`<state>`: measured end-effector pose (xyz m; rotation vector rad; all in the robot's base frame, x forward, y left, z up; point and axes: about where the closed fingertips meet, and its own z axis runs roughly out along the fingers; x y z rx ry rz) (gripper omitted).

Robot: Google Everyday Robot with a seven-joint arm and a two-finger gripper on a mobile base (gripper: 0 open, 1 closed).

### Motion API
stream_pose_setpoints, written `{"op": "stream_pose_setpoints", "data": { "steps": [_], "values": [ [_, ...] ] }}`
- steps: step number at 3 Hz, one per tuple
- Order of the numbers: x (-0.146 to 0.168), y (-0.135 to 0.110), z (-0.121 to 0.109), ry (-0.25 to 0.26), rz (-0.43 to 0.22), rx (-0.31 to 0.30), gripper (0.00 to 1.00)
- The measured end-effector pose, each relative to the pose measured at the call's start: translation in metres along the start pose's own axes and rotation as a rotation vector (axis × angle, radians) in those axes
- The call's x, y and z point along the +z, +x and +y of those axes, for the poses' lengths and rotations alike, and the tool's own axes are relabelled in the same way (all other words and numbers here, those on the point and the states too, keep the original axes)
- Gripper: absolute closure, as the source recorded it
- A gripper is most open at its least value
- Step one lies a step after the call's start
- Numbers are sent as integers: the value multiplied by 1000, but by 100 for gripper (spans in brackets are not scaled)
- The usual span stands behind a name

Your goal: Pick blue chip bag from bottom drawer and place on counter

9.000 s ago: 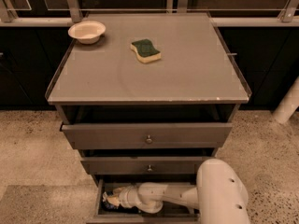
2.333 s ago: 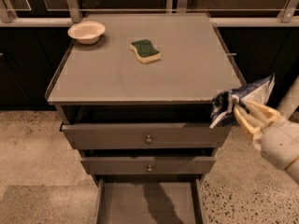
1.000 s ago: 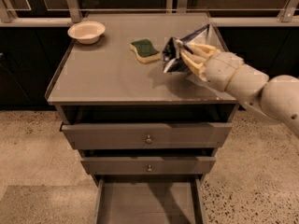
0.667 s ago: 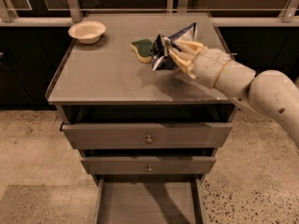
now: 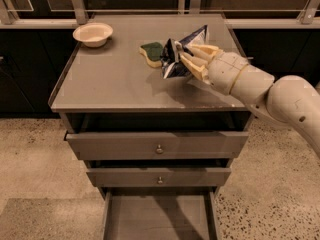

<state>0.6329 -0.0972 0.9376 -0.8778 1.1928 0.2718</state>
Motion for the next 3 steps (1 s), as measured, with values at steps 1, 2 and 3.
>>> {"op": "stream_pose_setpoints", "data": {
  "steps": [1, 2, 3],
  "values": [
    [0, 0, 0, 0, 0, 0, 11],
    [0, 0, 0, 0, 0, 0, 0],
    [0, 0, 0, 0, 0, 0, 0]
  ]
}}
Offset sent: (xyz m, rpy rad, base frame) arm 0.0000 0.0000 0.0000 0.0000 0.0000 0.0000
